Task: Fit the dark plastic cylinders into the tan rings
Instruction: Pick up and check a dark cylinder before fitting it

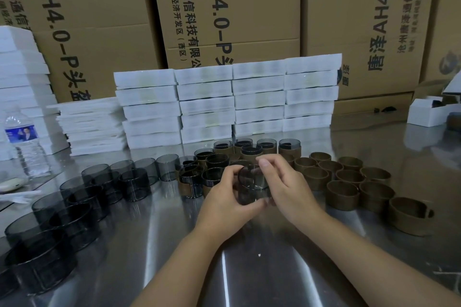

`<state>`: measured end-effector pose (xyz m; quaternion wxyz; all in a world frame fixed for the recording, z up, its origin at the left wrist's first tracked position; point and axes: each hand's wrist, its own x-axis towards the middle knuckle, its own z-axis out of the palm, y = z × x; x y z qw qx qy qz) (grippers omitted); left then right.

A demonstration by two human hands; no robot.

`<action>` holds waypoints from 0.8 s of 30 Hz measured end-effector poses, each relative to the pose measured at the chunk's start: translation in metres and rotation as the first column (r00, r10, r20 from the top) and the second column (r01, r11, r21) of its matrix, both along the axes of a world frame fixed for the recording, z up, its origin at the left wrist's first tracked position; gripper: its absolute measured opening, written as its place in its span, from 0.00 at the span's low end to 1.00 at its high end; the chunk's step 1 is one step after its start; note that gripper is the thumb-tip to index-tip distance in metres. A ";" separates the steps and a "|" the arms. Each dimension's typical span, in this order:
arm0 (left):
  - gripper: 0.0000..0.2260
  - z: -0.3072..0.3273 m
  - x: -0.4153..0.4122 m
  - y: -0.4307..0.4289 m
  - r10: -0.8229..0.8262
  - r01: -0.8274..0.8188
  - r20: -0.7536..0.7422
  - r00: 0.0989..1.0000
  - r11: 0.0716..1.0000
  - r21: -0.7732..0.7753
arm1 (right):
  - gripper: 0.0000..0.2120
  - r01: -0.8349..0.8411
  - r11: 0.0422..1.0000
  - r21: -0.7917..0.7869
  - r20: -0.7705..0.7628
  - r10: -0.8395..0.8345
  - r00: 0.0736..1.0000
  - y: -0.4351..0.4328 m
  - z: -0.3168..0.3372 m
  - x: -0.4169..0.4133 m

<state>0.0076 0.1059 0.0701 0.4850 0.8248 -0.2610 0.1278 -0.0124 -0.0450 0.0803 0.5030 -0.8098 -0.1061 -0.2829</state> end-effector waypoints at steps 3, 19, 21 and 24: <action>0.26 -0.001 0.001 -0.001 -0.028 0.024 -0.043 0.999 0.996 -0.086 | 0.07 -0.006 1.000 0.029 -0.018 0.007 1.000 0.000 0.002 -0.001; 0.27 0.004 -0.003 -0.005 -0.183 0.097 -0.222 0.958 0.931 -0.352 | 0.18 -0.107 0.975 0.196 -0.240 0.153 0.959 0.004 0.005 0.003; 0.25 0.006 -0.004 -0.004 -0.255 0.125 -0.269 0.929 0.899 -0.420 | 0.19 -0.123 0.969 0.216 -0.241 0.175 0.954 0.004 0.006 0.003; 0.20 0.009 -0.005 -0.003 -0.353 0.159 -0.323 0.878 0.852 -0.499 | 0.17 -0.151 0.956 0.250 -0.215 0.207 0.954 0.004 0.006 0.003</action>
